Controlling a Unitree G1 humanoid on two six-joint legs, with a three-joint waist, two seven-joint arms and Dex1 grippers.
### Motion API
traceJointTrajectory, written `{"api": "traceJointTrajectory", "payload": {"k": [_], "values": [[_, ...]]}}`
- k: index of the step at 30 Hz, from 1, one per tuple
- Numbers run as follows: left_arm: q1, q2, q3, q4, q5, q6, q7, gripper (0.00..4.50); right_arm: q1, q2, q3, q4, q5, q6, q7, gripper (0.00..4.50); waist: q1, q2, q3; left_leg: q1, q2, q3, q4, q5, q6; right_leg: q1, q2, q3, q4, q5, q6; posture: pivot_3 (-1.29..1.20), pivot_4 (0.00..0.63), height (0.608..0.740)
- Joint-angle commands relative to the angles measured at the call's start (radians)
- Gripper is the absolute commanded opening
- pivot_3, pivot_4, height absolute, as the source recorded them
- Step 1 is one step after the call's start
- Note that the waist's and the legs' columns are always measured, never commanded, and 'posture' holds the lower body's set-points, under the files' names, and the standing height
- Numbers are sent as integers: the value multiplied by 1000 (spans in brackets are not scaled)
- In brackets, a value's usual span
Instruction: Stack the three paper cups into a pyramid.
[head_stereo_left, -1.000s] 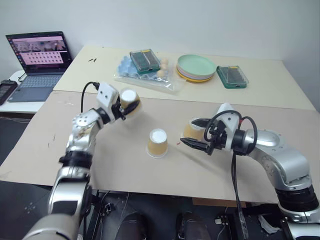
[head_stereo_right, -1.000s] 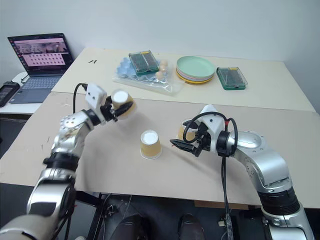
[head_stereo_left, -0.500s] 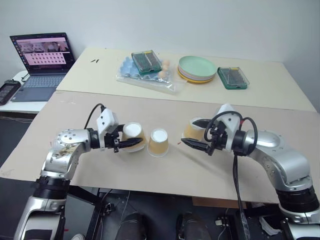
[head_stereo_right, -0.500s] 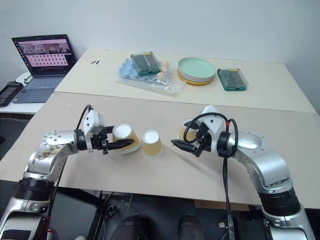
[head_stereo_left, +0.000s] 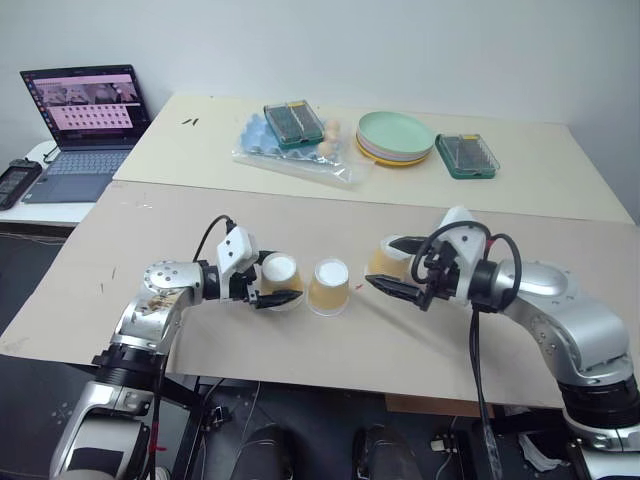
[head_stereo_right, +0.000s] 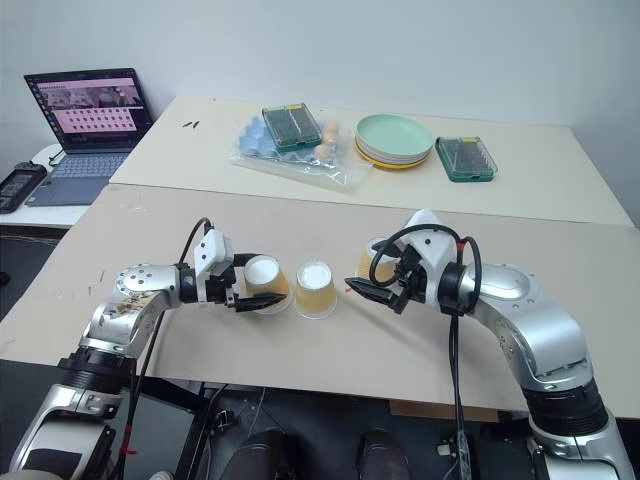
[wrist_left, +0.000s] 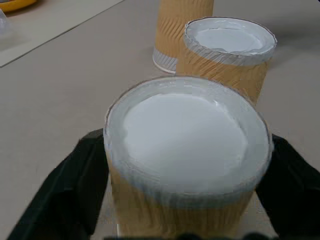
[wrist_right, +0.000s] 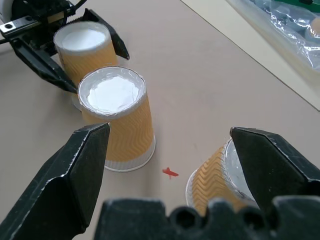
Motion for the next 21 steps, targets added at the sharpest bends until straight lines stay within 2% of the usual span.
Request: {"api": "traceJointTrajectory", "payload": {"k": [1,8,11,13,17,21], "values": [[-23,5,11,-28,-7,0,-8,4475,0,-14,-44,-36,16,0,-4,4500,0,0,0,0,0,0,0,0,0,0,0,0,0,0,0,0,150,706],[-17,48,40,-118,-43,58,-20,4475,16,-42,-104,-7,29,-10,26,4500,1,0,0,0,0,0,0,0,0,0,0,0,0,0,0,0,150,706],[-6,140,108,-249,-114,158,-37,4475,92,-122,-226,19,58,-7,91,4500,7,0,0,-1,0,-1,0,0,0,0,0,-1,-1,0,0,0,150,706],[-9,189,154,-304,-160,221,-32,4475,142,-157,-252,27,60,-12,112,4500,7,0,0,-2,0,-1,0,-1,1,0,0,-1,-2,0,0,0,150,706],[-22,255,223,-377,-233,316,-18,4475,177,-167,-196,72,-10,-54,97,4500,4,0,0,0,1,-1,-1,-1,1,1,0,0,-2,0,0,0,150,706],[-33,274,270,-447,-313,412,23,4475,128,-93,-96,140,-57,-91,66,4500,-2,0,0,1,0,0,0,0,1,1,0,2,0,0,0,0,150,706]]}}
